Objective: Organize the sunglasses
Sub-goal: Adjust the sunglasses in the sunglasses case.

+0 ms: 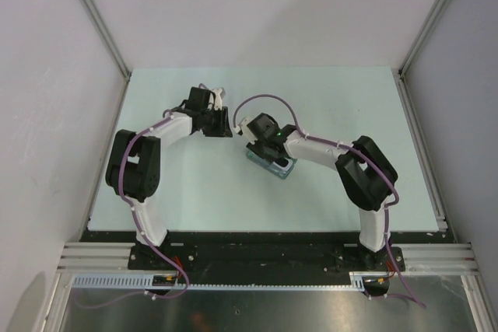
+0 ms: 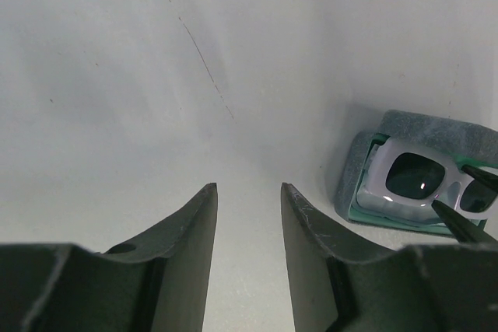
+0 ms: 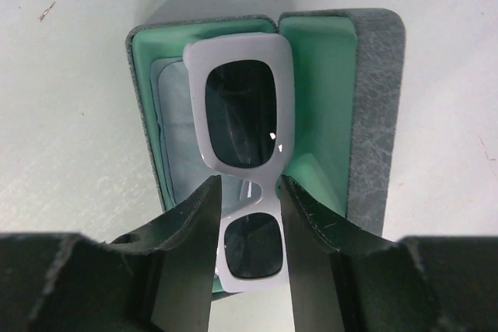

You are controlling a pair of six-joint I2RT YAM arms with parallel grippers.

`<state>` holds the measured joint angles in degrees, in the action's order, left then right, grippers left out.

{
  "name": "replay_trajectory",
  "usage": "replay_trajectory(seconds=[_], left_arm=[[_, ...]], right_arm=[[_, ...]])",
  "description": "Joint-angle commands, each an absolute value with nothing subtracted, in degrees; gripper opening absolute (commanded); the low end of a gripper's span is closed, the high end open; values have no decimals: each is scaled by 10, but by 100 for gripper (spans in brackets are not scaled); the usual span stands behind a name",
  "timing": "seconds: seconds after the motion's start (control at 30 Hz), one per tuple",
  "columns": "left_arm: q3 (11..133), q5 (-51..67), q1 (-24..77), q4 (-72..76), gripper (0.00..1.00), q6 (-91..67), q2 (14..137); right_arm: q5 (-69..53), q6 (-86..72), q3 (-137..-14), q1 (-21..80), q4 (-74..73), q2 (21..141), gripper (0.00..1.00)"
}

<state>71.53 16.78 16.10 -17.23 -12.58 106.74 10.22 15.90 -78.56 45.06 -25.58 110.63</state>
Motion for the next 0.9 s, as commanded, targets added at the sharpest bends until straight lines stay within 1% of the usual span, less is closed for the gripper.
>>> replay_trajectory(seconds=[0.0,0.3,0.63,0.7,0.8,0.87], left_arm=[[716,180,157,-158,43,-127,1063],[718,181,157,-158,43,-127,1063],[716,179,157,-158,43,-127,1063],[716,180,156,-157,43,-127,1063],[716,182,157,-156,43,-127,1063],[716,181,157,-158,43,-127,1062]], right_arm=[[142,178,-802,462,-245,1117,41],[156,181,-803,464,-247,1138,41],[179,183,-802,470,-245,1125,24],[178,185,-803,470,-245,1122,17],[185,187,-803,472,-243,1118,12],[188,189,-803,474,-245,1114,11]])
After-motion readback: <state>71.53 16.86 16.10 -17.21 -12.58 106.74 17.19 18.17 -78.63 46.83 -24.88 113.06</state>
